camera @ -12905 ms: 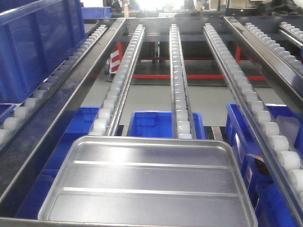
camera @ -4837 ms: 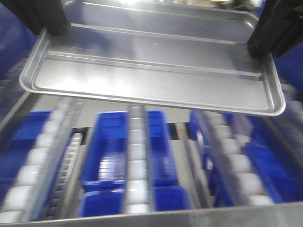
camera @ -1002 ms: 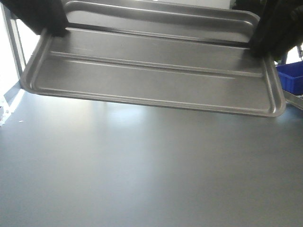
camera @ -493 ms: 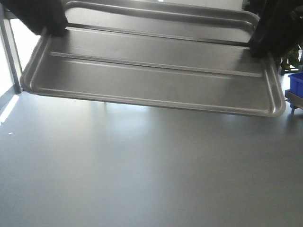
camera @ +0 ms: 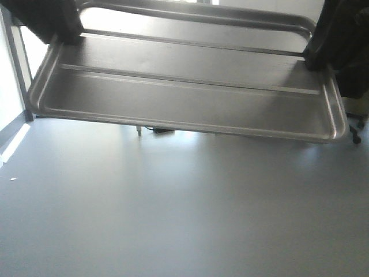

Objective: Grab silver tray and stack on right shelf
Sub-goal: 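Hold the silver tray level with both grippers while the base drives, then carry the silver tray over the grey-blue tray on the other shelf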

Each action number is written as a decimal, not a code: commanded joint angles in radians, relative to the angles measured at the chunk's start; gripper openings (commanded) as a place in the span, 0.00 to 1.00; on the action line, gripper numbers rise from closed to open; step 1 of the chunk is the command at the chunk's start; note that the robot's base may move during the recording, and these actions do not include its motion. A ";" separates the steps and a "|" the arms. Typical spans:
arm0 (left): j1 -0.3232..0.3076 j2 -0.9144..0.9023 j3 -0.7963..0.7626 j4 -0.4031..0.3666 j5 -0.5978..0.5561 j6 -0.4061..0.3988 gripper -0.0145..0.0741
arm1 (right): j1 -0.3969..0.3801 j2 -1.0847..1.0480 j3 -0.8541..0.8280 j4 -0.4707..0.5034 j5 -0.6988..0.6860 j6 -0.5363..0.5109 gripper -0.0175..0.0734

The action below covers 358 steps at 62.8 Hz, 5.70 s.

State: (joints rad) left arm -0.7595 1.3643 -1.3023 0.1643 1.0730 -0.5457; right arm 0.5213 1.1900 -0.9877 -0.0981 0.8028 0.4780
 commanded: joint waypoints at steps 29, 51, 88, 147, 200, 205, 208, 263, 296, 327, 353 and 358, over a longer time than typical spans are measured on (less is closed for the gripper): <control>0.004 -0.030 -0.032 0.076 0.018 -0.004 0.06 | -0.010 -0.026 -0.032 -0.069 0.012 -0.022 0.25; 0.004 -0.028 -0.032 0.076 0.018 -0.004 0.06 | -0.010 -0.026 -0.032 -0.069 0.012 -0.022 0.25; 0.004 0.047 -0.032 0.074 0.018 -0.004 0.06 | -0.010 -0.026 -0.032 -0.069 0.012 -0.022 0.25; 0.004 0.173 -0.058 0.148 0.055 -0.164 0.06 | -0.010 -0.026 -0.032 -0.069 0.011 -0.022 0.25; -0.054 0.019 -0.058 0.231 0.158 -0.164 0.06 | -0.010 -0.026 -0.032 -0.069 0.011 -0.022 0.25; -0.054 0.019 -0.058 0.235 0.161 -0.164 0.06 | -0.010 -0.026 -0.032 -0.069 0.011 -0.022 0.25; -0.054 0.019 -0.058 0.237 0.165 -0.164 0.06 | -0.010 -0.026 -0.032 -0.069 0.011 -0.022 0.25; -0.054 0.019 -0.058 0.264 0.202 -0.164 0.06 | -0.010 -0.026 -0.032 -0.069 0.011 -0.022 0.25; -0.054 0.019 -0.058 0.256 0.228 -0.164 0.06 | -0.010 -0.026 -0.032 -0.069 0.011 -0.022 0.25; -0.054 0.019 -0.058 0.254 0.245 -0.164 0.06 | -0.010 -0.026 -0.032 -0.069 0.004 -0.022 0.25; -0.054 0.019 -0.058 0.280 0.152 -0.107 0.06 | -0.010 -0.012 -0.119 -0.069 0.008 -0.054 0.25; -0.039 0.019 -0.062 0.290 0.091 -0.106 0.06 | -0.011 0.019 -0.176 -0.069 0.025 -0.072 0.25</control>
State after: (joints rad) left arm -0.8194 1.4242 -1.3336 0.3385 1.1334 -0.6758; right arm 0.5234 1.2080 -1.0765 -0.0852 0.8391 0.4445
